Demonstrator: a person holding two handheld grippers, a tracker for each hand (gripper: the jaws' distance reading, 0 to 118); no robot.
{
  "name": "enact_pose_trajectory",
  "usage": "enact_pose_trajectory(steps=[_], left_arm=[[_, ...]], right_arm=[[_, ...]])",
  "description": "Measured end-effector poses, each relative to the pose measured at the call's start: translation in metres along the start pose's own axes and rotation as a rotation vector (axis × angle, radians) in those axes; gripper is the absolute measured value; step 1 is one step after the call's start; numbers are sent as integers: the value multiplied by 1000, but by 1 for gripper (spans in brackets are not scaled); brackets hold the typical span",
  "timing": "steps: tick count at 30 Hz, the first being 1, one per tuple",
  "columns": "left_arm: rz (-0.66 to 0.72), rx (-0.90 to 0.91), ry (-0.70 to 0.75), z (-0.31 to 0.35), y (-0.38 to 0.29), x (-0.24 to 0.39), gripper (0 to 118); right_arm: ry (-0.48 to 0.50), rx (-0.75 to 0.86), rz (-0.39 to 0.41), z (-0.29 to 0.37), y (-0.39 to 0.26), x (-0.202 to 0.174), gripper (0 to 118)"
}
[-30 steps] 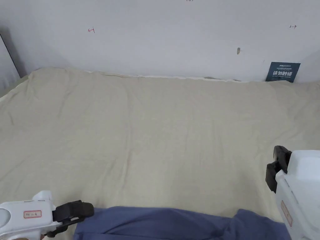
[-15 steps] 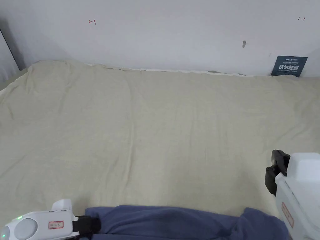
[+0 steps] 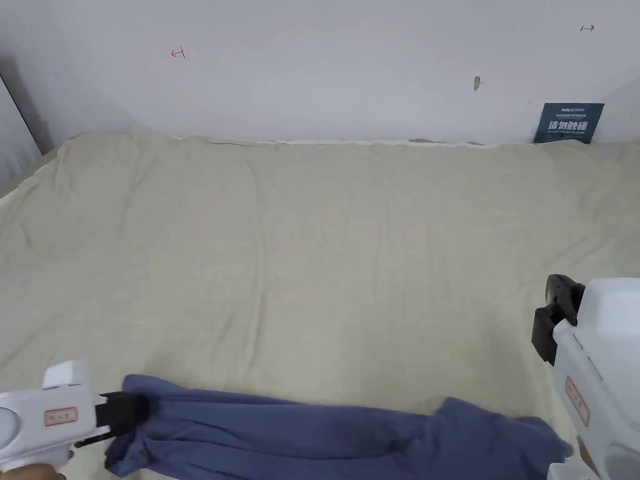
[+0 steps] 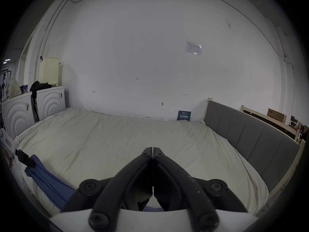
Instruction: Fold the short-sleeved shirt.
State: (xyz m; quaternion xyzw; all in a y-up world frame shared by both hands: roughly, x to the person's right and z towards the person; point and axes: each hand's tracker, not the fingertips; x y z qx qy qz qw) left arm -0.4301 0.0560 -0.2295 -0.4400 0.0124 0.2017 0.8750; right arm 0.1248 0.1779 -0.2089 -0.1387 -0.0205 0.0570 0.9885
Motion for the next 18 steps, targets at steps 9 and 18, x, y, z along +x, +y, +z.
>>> enact_pose_trajectory(steps=[9, 18], left_arm=[[-17, -43, 81, 11, -5, 43, 10], [-173, -189, -123, -49, -35, 169, 10]], right_arm=[[4, 9, -29, 11, -5, 18, 1], [-14, 20, -40, 25, -7, 37, 1]])
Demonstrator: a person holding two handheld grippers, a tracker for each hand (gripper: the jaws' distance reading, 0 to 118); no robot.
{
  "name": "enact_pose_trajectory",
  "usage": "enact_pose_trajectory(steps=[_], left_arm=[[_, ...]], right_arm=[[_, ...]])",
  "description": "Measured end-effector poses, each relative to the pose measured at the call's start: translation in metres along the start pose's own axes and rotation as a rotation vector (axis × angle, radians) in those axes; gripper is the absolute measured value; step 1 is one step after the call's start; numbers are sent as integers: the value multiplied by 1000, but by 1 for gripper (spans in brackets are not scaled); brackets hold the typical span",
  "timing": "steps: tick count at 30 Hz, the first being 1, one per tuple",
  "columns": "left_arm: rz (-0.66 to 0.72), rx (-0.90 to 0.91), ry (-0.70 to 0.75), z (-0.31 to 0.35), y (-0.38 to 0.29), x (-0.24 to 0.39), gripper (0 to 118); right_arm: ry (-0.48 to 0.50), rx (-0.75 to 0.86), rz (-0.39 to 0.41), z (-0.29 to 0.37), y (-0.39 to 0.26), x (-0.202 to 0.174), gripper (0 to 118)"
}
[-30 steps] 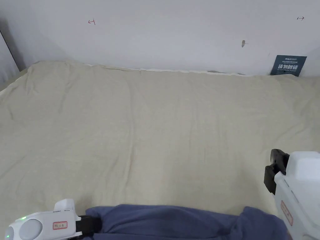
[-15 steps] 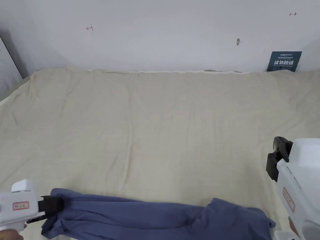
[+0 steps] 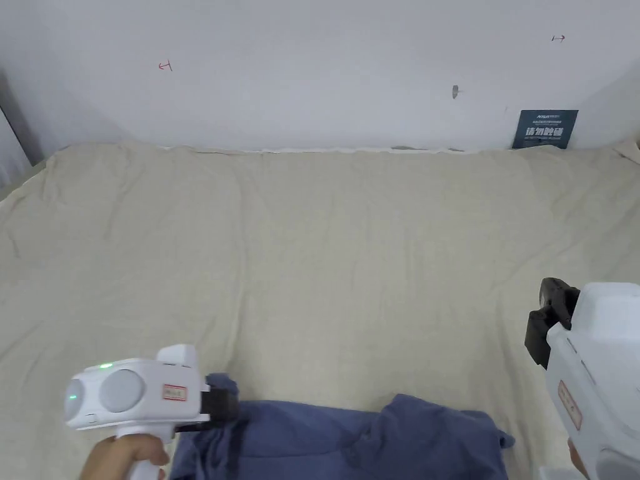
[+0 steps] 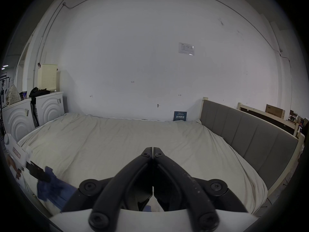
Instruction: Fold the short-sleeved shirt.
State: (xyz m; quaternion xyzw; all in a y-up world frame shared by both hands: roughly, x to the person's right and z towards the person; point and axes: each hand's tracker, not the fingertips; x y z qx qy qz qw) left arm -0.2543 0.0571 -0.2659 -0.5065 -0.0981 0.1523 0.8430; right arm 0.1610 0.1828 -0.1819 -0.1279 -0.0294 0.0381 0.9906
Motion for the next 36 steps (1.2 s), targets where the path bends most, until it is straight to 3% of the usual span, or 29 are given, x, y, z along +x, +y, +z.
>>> enact_pose_trajectory(steps=[7, 9, 10, 11, 13, 14, 15, 21, 22, 24, 26, 27, 29, 30, 36], left_arm=[[-52, -87, -39, -61, -9, 66, 10], [-61, -90, -38, -68, -13, 75, 19], [-61, -95, -45, -69, -14, 77, 33], [-59, -102, -59, -70, -14, 79, 65], [-50, -103, -86, -66, -15, 83, 109], [-48, -100, -89, -63, -16, 84, 118], [-46, -88, -91, -59, -16, 83, 118], [-54, 144, -44, -10, -10, 68, 107], [-59, 209, -12, 0, -11, 64, 101], [-65, 311, 47, 16, -12, 53, 75], [-57, 395, 95, 28, -15, 43, 70], [-53, 423, 120, 31, -17, 38, 59], [-44, 443, 136, 35, -20, 29, 14], [-38, 445, 136, 35, -22, 24, 1], [-81, 400, 192, 3, -41, 18, 1]], right_arm=[[-44, 3, -4, 10, -1, 20, 1], [-54, 2, -1, 12, -1, 24, 1], [-58, 1, 0, 13, -2, 25, 1], [-62, 1, 0, 13, -2, 27, 1], [-68, -1, -6, 13, -3, 29, 1], [-69, -2, -9, 13, -3, 29, 1], [-69, -3, -12, 13, -3, 30, 1], [-63, -4, -17, 12, -2, 27, 1], [-62, -4, -16, 11, -2, 25, 1], [-56, -3, -15, 11, -1, 23, 1], [-50, -2, -12, 10, 0, 20, 1], [-47, -2, -8, 9, 0, 19, 1], [-41, -2, -5, 9, 1, 17, 1], [-38, -2, -4, 9, 1, 16, 1], [-27, -11, -4, 7, -1, 14, 1]])
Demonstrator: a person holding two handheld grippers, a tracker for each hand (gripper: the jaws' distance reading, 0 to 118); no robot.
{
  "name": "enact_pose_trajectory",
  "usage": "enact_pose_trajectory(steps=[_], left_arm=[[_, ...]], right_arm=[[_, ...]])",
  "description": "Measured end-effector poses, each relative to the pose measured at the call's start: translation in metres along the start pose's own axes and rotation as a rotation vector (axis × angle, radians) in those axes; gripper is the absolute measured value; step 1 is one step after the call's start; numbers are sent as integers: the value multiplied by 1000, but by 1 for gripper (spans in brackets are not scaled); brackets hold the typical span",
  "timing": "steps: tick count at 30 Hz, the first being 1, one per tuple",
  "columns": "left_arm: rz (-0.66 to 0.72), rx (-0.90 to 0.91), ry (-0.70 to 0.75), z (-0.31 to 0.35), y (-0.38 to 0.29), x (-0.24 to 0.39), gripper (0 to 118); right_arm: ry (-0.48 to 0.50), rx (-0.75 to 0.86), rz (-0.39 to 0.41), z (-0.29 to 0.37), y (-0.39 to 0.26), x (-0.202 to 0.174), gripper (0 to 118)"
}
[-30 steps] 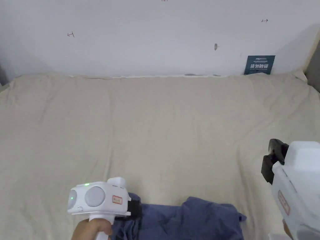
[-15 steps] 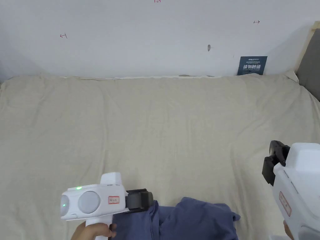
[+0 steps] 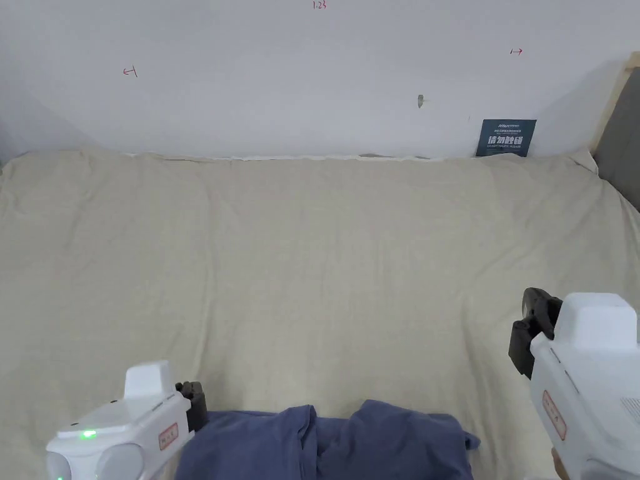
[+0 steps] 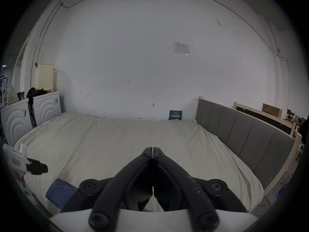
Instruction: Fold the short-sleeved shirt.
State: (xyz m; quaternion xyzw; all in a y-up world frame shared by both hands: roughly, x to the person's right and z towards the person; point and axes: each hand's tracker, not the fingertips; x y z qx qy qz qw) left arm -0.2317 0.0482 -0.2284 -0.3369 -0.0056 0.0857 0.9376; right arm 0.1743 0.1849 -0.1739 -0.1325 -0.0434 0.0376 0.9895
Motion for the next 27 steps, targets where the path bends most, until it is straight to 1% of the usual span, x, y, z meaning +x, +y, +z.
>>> enact_pose_trajectory(steps=[3, 6, 9, 12, 14, 15, 16, 17, 20, 21, 23, 27], left_arm=[[-78, -47, -14, -15, -20, 18, 1], [-101, -113, -39, -30, -37, 42, 1], [-156, -133, -85, -39, -51, 71, 1], [-195, -183, -135, -54, -64, 93, 1], [-192, -295, -90, -72, -74, 103, 1], [-183, -315, -78, -77, -80, 106, 1], [-194, -234, -76, -72, -83, 107, 1], [-206, -219, -70, -69, -82, 108, 1], [-249, -241, -109, -67, -77, 100, 1], [-231, -239, -130, -63, -71, 95, 1], [-139, -169, -210, -45, -55, 83, 1], [-82, -100, -264, -13, -19, 54, 2]], right_arm=[[-3, -5, 7, 0, -1, 1, 1], [-6, -12, 7, -1, -2, 4, 1], [-10, -20, -1, -1, -4, 9, 1], [-36, -28, 16, -1, -6, 13, 1], [-37, -33, 13, -1, -7, 17, 1], [-40, -37, 11, -1, -7, 19, 1], [-44, -39, 11, -1, -8, 20, 1], [-47, -40, 11, 0, -8, 21, 1], [-50, -45, 13, 1, -8, 23, 1], [-49, -46, 18, 1, -8, 23, 1], [-52, -44, 21, 1, -7, 23, 1], [-45, -34, 11, 3, -4, 21, 1]])
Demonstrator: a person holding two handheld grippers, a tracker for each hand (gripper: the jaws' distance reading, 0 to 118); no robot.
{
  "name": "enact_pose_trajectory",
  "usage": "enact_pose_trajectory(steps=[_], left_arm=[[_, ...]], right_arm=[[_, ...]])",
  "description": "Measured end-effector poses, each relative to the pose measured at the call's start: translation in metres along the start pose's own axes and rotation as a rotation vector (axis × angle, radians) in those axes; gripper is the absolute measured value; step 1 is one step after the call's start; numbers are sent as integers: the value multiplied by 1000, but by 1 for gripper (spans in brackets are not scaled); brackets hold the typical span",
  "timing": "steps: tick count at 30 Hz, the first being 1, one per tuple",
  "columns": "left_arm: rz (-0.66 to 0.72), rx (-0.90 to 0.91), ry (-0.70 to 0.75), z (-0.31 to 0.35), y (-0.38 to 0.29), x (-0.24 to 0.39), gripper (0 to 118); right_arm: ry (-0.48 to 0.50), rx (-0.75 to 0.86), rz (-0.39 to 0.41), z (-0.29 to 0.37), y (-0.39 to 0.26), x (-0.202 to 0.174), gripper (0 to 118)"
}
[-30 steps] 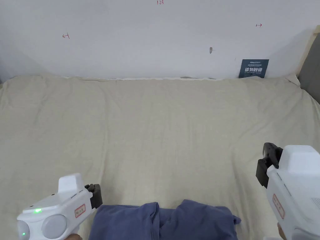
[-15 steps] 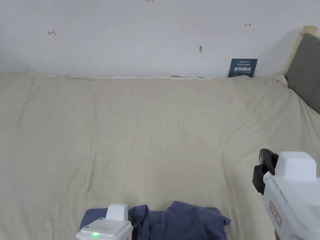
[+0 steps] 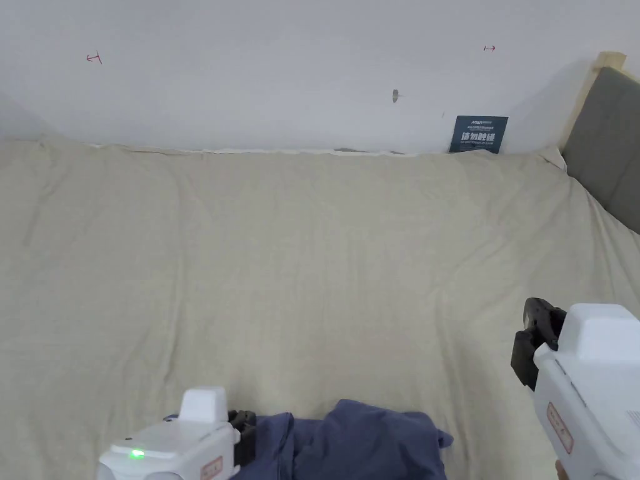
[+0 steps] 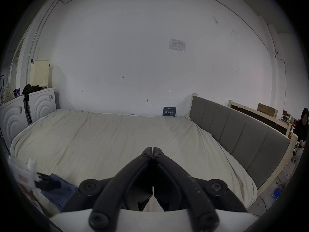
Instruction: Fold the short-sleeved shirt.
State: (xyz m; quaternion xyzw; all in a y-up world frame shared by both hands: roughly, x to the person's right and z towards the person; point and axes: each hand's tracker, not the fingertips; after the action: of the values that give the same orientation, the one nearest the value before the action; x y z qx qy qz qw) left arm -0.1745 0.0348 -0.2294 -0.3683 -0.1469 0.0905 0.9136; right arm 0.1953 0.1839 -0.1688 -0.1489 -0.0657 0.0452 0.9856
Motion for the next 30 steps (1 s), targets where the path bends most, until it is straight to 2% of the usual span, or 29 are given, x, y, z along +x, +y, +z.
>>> enact_pose_trajectory(steps=[1, 3, 5, 6, 7, 8, 10, 11, 16, 18, 19, 21, 22, 23, 28, 30], left_arm=[[21, 15, -9, 10, 8, -12, 5], [76, 12, -29, 24, 18, -32, 20], [142, 5, -50, 32, 25, -56, 25], [187, -3, -59, 37, 27, -69, 32], [230, -31, -69, 39, 27, -82, 43], [257, -61, -77, 39, 27, -91, 69], [313, -123, -86, 36, 23, -110, 104], [335, -145, -79, 34, 19, -117, 118], [411, -236, -96, 17, -3, -148, 118], [456, -255, -115, 8, -13, -159, 112], [468, -257, -128, 2, -18, -164, 103], [482, -261, -134, -3, -25, -164, 70], [486, -260, -126, -7, -27, -164, 70], [481, -260, -126, -11, -28, -163, 64], [406, -253, -114, -21, -31, -150, 18], [385, -245, -73, -18, -30, -143, 13]], right_arm=[[5, 1, -2, 0, 1, -2, 1], [13, 6, -4, -1, 3, -6, 1], [24, 9, -3, -1, 5, -11, 1], [28, 11, -1, -1, 6, -14, 1], [33, 12, 2, -2, 6, -17, 1], [37, 12, 4, -3, 7, -19, 1], [46, 8, 6, -5, 6, -24, 1], [49, 4, 8, -6, 6, -26, 1], [62, -18, 16, -10, 2, -34, 1], [67, -27, 20, -13, 1, -36, 1], [69, -31, 23, -14, 0, -38, 1], [69, -38, 26, -15, -1, -39, 1], [69, -43, 27, -16, -1, -39, 1], [69, -45, 27, -17, -2, -39, 1], [62, -56, 26, -19, -2, -38, 1], [61, -55, 28, -19, -1, -37, 1]])
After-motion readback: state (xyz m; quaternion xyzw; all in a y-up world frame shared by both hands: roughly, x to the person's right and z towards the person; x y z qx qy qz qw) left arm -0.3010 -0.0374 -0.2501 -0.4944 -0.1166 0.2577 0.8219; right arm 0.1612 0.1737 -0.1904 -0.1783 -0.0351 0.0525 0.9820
